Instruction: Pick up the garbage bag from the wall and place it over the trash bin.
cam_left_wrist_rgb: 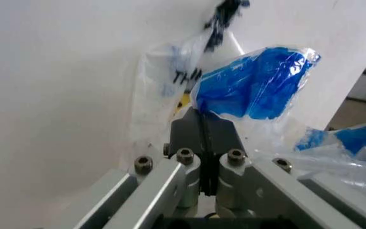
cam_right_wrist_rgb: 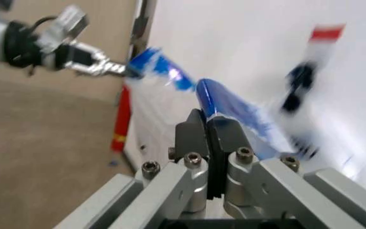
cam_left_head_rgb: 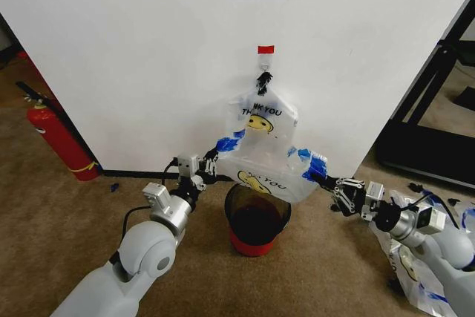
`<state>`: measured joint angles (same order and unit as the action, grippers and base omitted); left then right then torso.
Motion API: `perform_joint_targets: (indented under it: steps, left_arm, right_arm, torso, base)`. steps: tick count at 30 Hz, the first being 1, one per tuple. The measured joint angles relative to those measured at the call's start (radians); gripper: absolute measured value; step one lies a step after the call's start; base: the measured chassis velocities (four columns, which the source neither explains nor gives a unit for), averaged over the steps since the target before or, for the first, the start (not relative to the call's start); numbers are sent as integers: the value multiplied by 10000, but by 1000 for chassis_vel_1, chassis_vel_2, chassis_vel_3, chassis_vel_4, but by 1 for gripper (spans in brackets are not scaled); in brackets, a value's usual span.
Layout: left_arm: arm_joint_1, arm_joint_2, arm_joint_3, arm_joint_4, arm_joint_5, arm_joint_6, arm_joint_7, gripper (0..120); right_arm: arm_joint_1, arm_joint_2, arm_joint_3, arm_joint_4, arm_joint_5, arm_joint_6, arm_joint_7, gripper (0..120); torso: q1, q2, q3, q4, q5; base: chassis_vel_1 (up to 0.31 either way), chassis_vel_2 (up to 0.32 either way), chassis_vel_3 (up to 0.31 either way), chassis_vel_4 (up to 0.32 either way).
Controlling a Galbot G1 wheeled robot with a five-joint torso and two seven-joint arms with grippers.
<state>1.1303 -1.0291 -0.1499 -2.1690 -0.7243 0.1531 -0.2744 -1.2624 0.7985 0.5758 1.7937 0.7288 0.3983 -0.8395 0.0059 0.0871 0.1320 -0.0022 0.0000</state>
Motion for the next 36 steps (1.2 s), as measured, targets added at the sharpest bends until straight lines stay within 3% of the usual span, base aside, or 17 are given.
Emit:
perform_joint_targets:
  steps: [6,13,18,26,36]
  left_arm:
    - [-46,-55,-540,-796,-313,302,-221,0]
    - [691,30,-948,-1729,-262,289,-67,0]
    - [1148,-313,-803,-1387,32,-102,213,0]
    - [1802,-1210,-558,-800,121,-470,415,0]
    - [1845,-1695,-326,-601,-422,-896,818,0]
  right_arm:
    - [524,-372,128,325,683,-197,509,0]
    - [167,-711,335,1308,1185,-423,732,0]
    - [85,-646,210,1219,712,-384,579,0]
    - [386,-243,-70,-179,-422,210,91,0]
    - [750,-442,223,-592,-523,430,-24,0]
  torso:
    - [1,0,0,1,-3]
    - [0,1,-1,0,-1]
    - [0,0,-1,0,-4]
    - [0,0,-1,-1,3]
    - [0,0,-1,-1,0]
  base:
    - [0,0,0,0]
    - [0,0,0,0]
    - [0,0,0,0]
    - [0,0,0,0]
    - [0,0,0,0]
